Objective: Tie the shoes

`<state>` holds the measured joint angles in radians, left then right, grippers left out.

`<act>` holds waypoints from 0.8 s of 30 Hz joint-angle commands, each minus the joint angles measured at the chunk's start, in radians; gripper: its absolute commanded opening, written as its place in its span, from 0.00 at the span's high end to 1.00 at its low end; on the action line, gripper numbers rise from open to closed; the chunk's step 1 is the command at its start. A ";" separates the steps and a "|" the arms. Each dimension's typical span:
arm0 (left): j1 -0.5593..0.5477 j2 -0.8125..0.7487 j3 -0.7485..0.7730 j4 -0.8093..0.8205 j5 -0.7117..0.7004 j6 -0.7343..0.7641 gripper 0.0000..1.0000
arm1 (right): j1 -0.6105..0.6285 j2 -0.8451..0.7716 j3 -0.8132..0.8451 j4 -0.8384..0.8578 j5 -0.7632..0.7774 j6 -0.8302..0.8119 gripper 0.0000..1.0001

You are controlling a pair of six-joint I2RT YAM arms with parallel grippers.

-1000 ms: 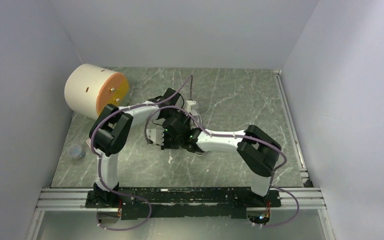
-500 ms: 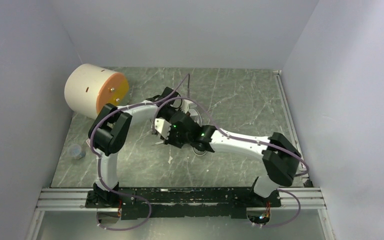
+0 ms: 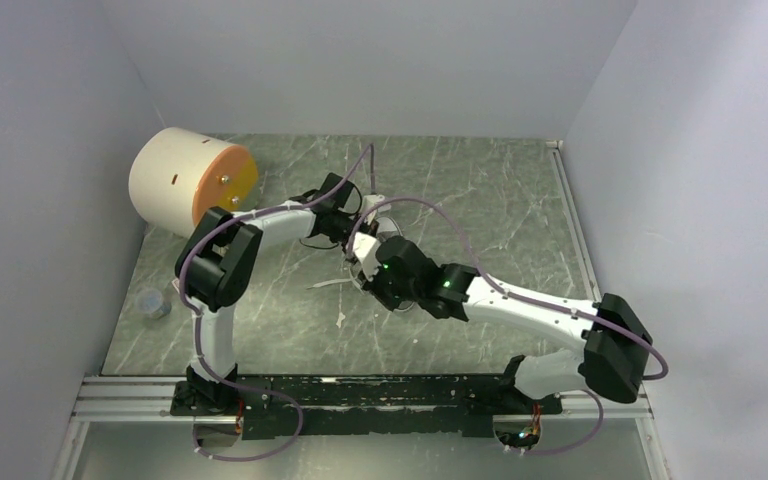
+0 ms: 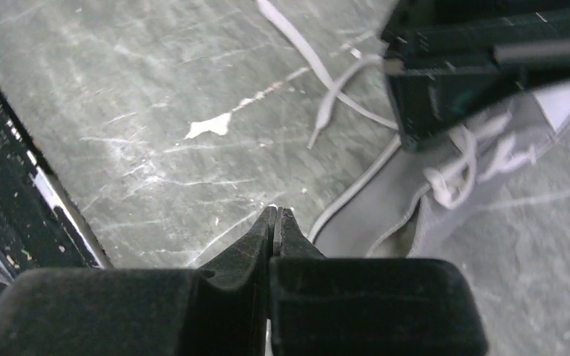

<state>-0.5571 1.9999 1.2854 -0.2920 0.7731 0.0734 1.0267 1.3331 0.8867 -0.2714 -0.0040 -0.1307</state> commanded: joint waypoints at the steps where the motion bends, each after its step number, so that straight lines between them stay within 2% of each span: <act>1: 0.005 -0.079 -0.021 0.004 0.012 -0.012 0.95 | -0.045 -0.050 -0.008 -0.091 0.118 0.223 1.00; 4: 0.006 -0.095 -0.038 0.005 0.007 -0.011 0.95 | -0.063 -0.045 -0.041 -0.027 0.017 0.218 1.00; 5: 0.006 -0.089 -0.037 0.002 0.009 -0.012 0.95 | -0.062 -0.036 -0.056 0.021 -0.044 0.194 0.96; 7: 0.006 -0.073 -0.025 -0.009 0.010 -0.014 0.95 | -0.053 0.019 -0.048 0.069 -0.095 0.171 0.77; 9: 0.008 -0.061 -0.018 -0.014 0.005 -0.014 0.95 | -0.044 0.098 0.004 0.082 -0.059 0.186 0.68; 14: 0.011 -0.033 -0.005 -0.012 -0.003 -0.029 0.95 | -0.037 0.222 0.013 0.174 -0.001 0.209 0.60; 24: 0.011 -0.031 -0.025 0.008 -0.003 -0.047 0.95 | -0.018 0.338 -0.014 0.314 0.198 0.296 0.54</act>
<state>-0.5522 1.9656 1.2579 -0.2970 0.7673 0.0368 0.9993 1.6470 0.8864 -0.0612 0.0795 0.1055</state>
